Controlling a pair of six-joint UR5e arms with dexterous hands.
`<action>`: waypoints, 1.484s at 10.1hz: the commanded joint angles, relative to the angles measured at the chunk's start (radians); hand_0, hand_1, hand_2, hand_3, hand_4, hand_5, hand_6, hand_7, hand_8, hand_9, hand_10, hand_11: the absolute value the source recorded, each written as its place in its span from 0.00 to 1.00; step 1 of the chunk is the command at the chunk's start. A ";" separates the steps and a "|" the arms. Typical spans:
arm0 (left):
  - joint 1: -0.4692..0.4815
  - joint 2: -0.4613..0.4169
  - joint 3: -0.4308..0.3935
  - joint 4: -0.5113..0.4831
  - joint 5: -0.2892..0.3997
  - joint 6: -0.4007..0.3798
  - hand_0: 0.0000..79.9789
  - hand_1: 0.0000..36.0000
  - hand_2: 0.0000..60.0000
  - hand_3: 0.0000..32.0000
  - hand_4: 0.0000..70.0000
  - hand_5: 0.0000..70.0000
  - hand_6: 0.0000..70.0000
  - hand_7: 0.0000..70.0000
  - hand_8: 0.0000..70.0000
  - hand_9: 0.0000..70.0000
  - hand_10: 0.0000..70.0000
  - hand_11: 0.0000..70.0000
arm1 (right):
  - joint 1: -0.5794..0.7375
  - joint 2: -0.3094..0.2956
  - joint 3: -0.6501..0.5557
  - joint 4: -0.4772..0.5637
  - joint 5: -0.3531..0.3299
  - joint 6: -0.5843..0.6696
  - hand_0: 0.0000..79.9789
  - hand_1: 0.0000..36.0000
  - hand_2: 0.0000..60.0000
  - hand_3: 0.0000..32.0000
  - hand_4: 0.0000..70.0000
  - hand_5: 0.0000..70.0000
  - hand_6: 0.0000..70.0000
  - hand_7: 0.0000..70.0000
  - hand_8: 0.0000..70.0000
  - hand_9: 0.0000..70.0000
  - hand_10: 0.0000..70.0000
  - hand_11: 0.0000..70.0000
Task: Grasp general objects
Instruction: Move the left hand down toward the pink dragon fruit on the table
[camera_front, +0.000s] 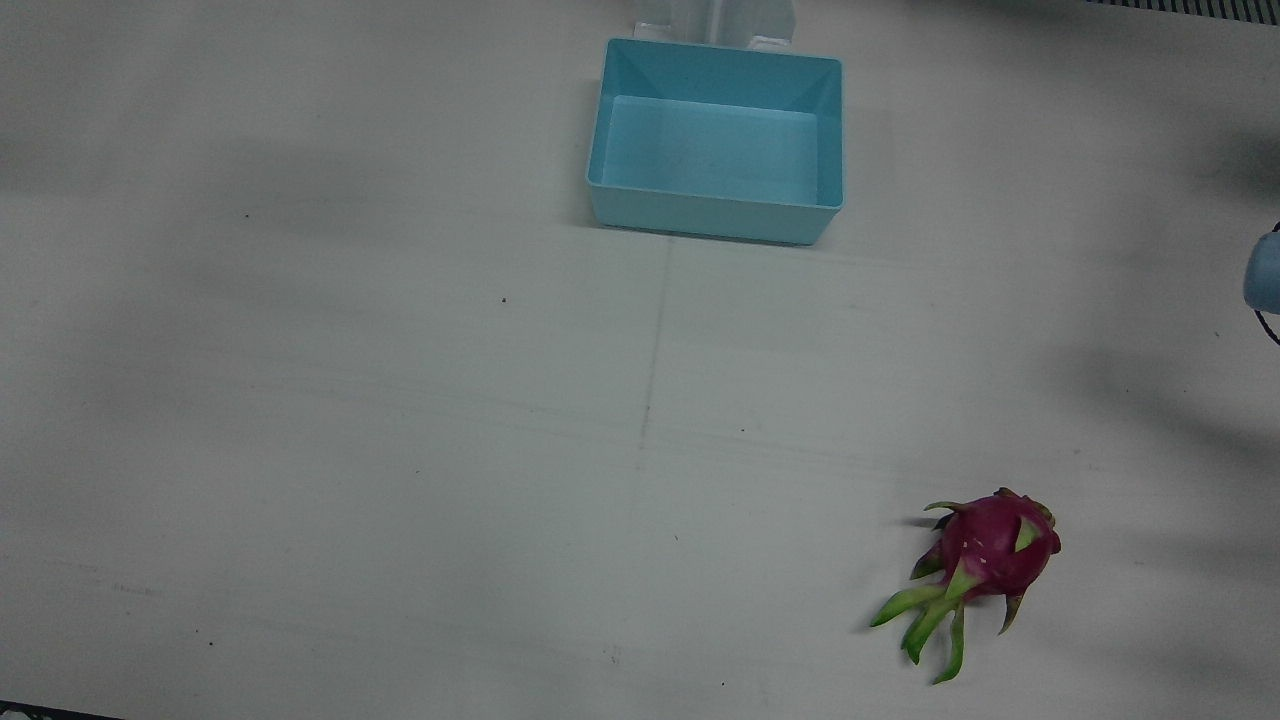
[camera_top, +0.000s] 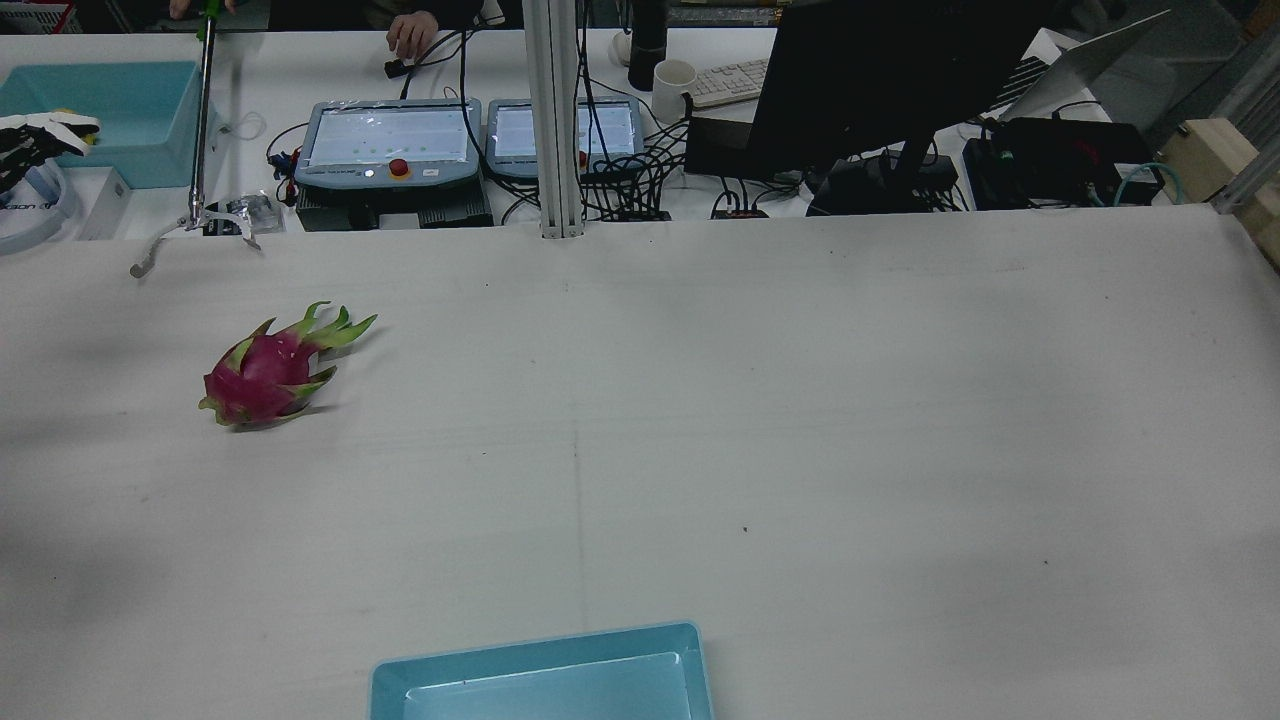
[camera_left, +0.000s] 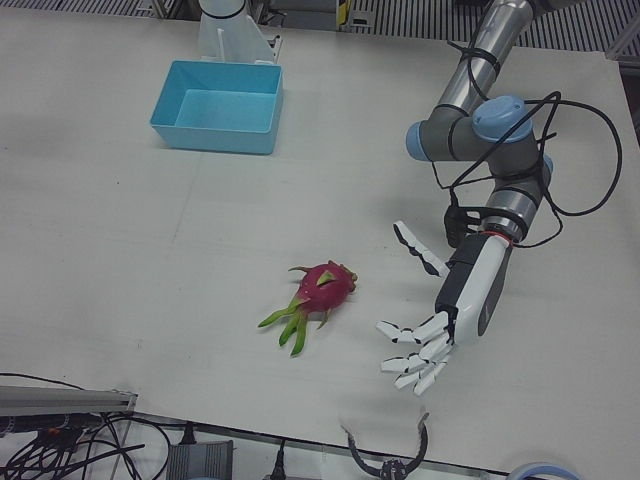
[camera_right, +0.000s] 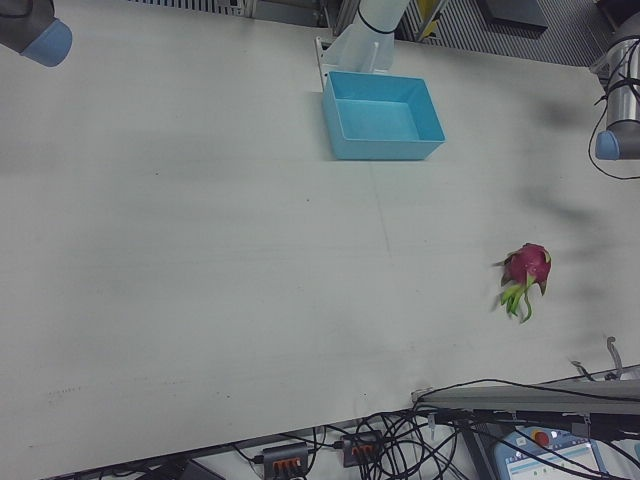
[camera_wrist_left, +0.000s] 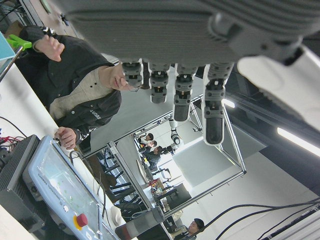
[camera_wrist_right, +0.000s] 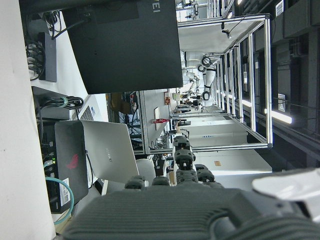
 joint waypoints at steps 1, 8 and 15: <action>0.030 0.004 -0.194 0.247 0.001 0.318 0.48 0.00 0.00 0.00 0.31 0.53 0.20 0.34 0.25 0.14 0.07 0.09 | 0.001 0.000 0.001 0.000 0.002 0.000 0.00 0.00 0.00 0.00 0.00 0.00 0.00 0.00 0.00 0.00 0.00 0.00; 0.121 -0.117 -0.232 0.623 -0.015 0.709 0.60 0.33 0.09 0.29 0.01 0.29 0.05 0.15 0.18 0.05 0.01 0.03 | 0.001 0.000 0.004 -0.002 0.002 0.000 0.00 0.00 0.00 0.00 0.00 0.00 0.00 0.00 0.00 0.00 0.00 0.00; 0.388 -0.070 -0.154 0.643 -0.281 0.747 0.56 0.23 0.09 0.29 0.00 0.30 0.02 0.12 0.20 0.04 0.00 0.00 | 0.001 0.000 0.004 -0.002 0.002 0.000 0.00 0.00 0.00 0.00 0.00 0.00 0.00 0.00 0.00 0.00 0.00 0.00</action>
